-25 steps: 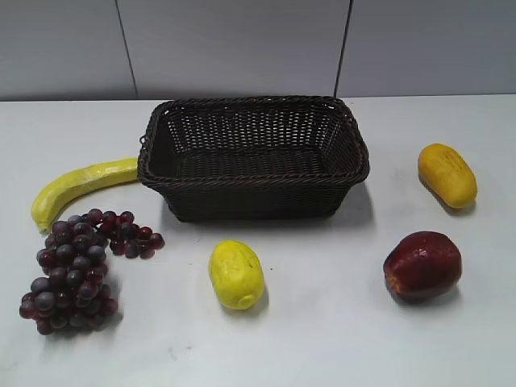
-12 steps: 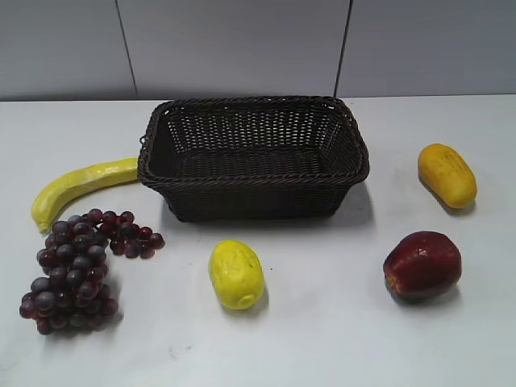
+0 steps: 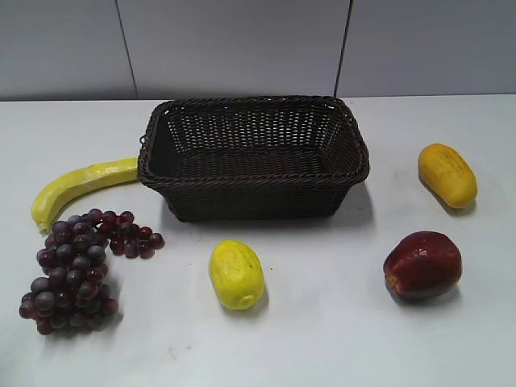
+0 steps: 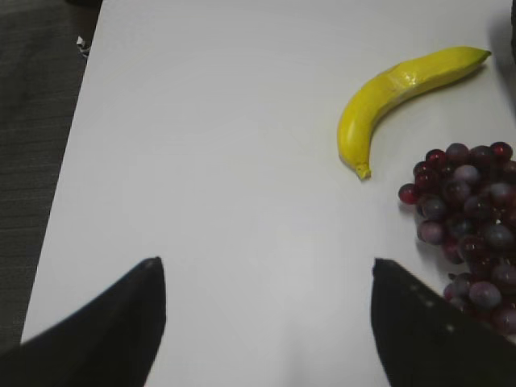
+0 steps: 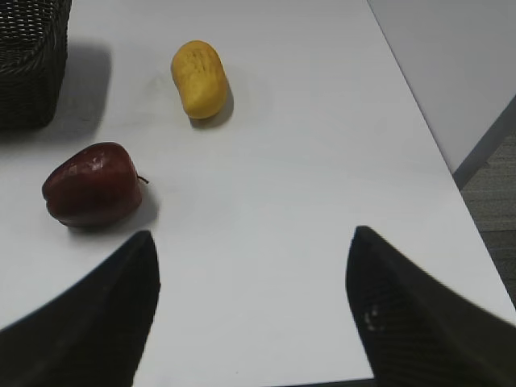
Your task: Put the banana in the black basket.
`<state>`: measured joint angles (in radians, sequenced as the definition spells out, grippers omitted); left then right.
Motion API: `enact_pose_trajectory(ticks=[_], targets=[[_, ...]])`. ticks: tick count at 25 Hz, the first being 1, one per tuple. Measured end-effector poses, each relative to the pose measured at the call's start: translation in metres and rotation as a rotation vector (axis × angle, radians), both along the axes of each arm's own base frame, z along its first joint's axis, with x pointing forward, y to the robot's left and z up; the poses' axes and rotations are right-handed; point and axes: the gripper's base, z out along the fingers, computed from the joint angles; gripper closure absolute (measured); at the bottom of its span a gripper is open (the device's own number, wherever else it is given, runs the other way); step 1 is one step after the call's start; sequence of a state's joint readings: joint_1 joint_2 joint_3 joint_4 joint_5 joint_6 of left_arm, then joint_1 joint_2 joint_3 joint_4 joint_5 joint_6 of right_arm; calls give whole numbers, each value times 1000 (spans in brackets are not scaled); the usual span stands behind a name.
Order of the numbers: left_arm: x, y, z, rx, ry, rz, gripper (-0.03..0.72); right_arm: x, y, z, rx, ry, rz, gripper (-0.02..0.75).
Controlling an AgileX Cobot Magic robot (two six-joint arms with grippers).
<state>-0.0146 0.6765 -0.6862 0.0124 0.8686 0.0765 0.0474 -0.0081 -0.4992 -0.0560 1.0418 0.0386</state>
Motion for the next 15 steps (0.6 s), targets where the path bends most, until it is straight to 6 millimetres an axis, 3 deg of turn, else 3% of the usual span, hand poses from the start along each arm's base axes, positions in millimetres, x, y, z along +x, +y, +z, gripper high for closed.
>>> enact_pose_trajectory(ticks=[7,15], targets=[[61,2,10,63,106,-26,117,0,0,0,0,0,0,186],[133,1,6,100,229,-74,128,0,0,0,0,0,0,186]])
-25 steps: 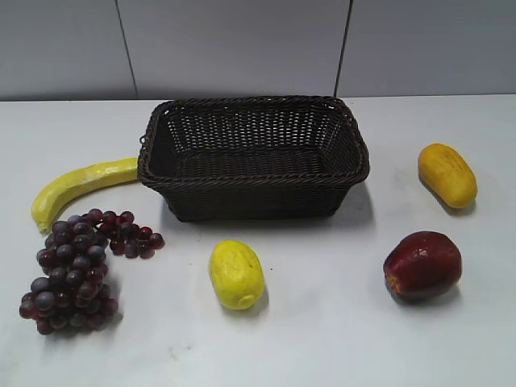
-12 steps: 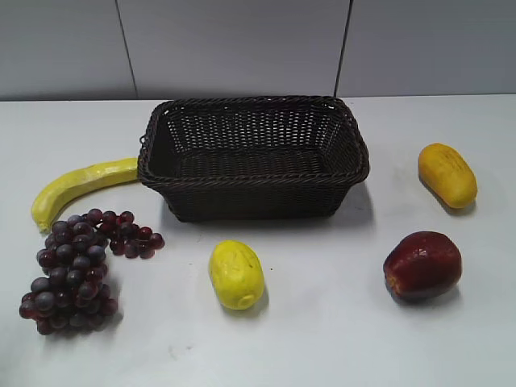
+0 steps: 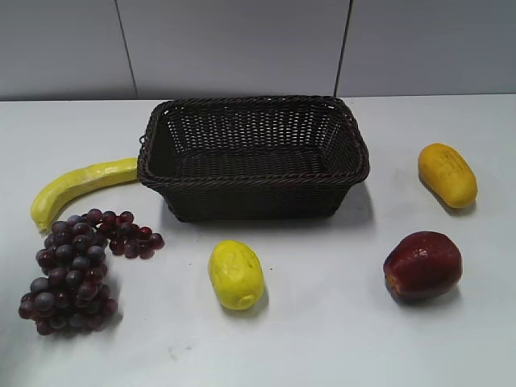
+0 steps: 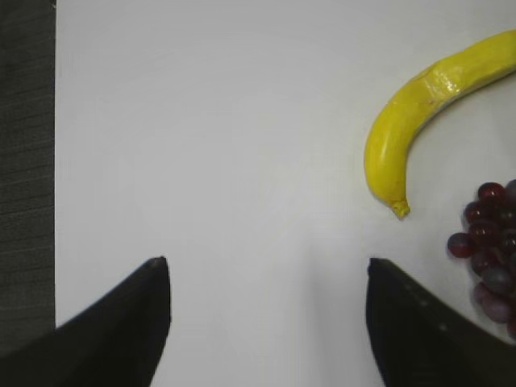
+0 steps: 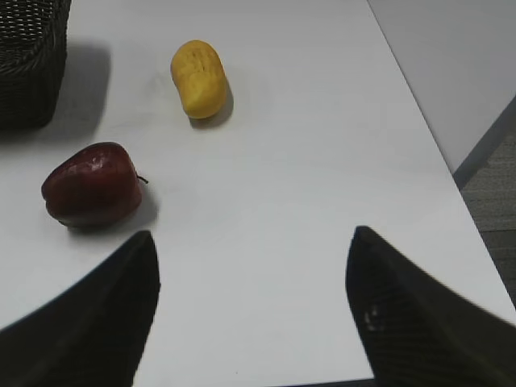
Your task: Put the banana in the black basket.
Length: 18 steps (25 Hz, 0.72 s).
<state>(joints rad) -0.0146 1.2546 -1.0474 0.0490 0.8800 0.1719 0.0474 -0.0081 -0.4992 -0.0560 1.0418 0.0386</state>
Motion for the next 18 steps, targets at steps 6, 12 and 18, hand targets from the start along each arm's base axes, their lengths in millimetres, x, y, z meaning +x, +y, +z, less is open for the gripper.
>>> enact_pose_trajectory(ticks=[6,12,18], targets=[[44,-3,-12,0,81,-55,165,0,0,0,0,0,0,186],[83,-9,-30,-19,154,-130,171,0,0,0,0,0,0,186],[116,-14,-44,-20,170,-249,172,0,0,0,0,0,0,186]])
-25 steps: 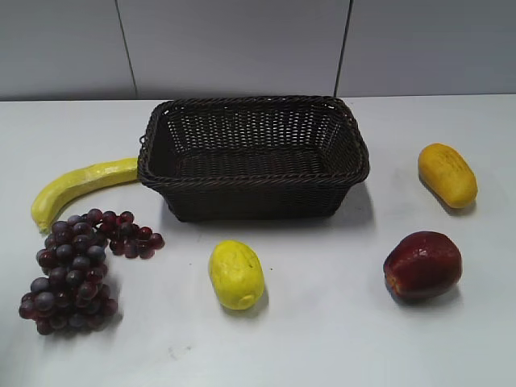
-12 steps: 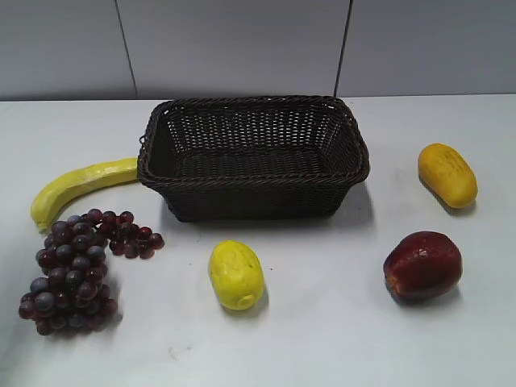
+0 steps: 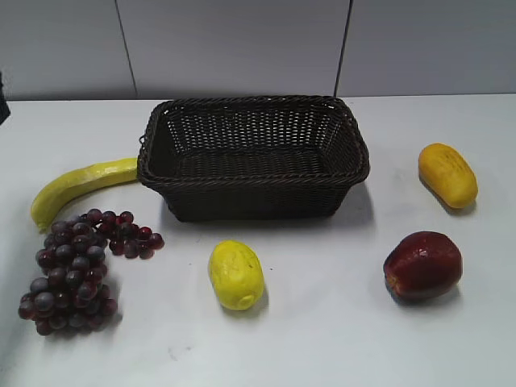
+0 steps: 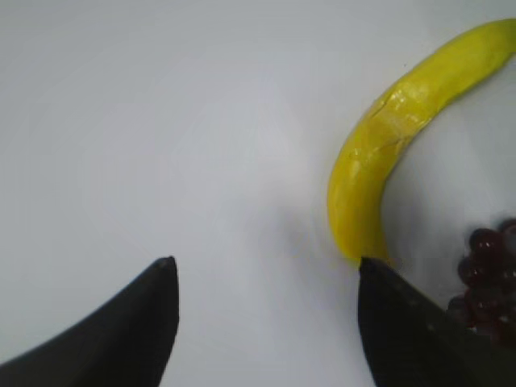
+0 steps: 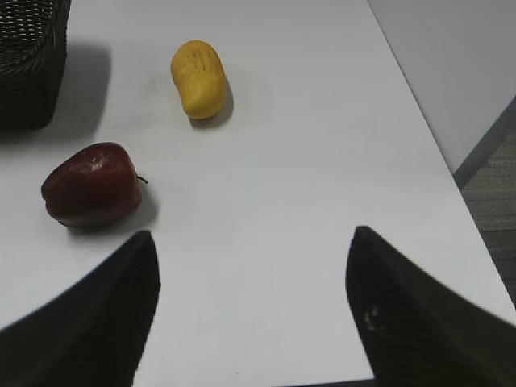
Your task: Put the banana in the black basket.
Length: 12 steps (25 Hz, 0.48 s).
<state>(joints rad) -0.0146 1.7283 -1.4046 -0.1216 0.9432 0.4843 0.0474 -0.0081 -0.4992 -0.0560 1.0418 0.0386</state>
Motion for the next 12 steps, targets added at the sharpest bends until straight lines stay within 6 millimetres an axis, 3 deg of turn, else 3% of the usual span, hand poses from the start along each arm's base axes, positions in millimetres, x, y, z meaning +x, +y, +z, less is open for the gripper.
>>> enact_pose_trajectory(ticks=[5,12], targets=[[24,-15,-18,30,43,-129,172,0,0,0,0,0,0,186],[40,-61,-66,78,133,-366,172,0,0,0,0,0,0,186]])
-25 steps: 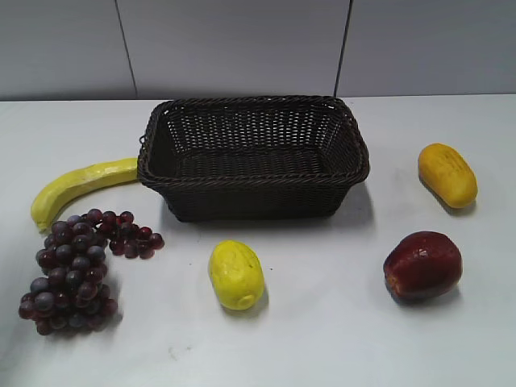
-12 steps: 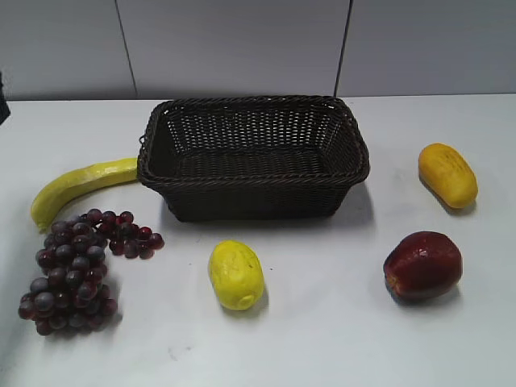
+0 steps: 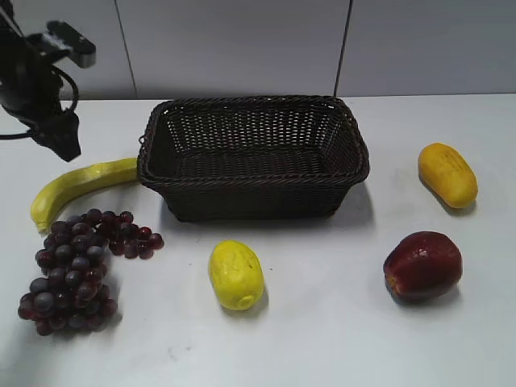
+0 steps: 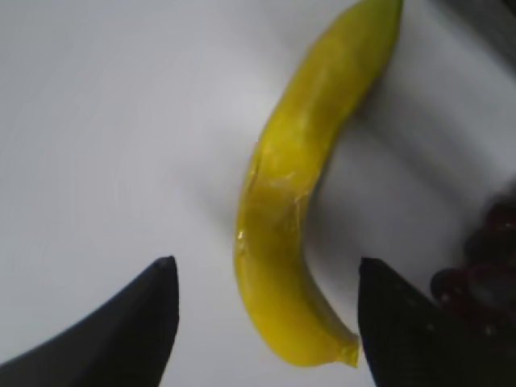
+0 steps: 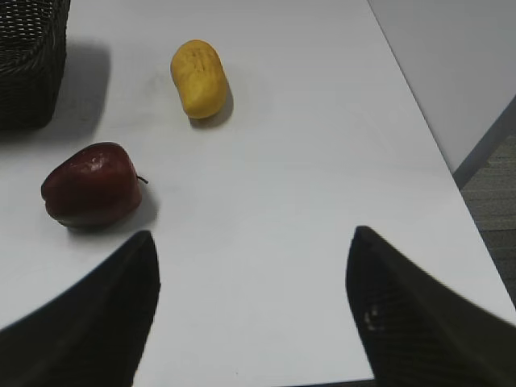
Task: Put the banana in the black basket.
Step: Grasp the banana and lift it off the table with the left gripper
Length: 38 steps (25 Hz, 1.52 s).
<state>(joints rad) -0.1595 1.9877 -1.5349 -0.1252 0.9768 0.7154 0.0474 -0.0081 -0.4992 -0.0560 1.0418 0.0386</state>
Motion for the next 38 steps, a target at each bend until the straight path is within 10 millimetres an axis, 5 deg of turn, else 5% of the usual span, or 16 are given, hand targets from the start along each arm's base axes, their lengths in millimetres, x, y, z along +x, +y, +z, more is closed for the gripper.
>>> enact_pose_trajectory(ticks=[13,18,22,38], targets=[[14,-6,-86,68,130,-61,172,0,0,0,0,0,0,186],[15,-6,-86,62,133,-58,186,0,0,0,0,0,0,186],[15,-6,-85,64,163,-62,372,0,0,0,0,0,0,186],[35,3,-31,182,168,-43,377,0,0,0,0,0,0,186]])
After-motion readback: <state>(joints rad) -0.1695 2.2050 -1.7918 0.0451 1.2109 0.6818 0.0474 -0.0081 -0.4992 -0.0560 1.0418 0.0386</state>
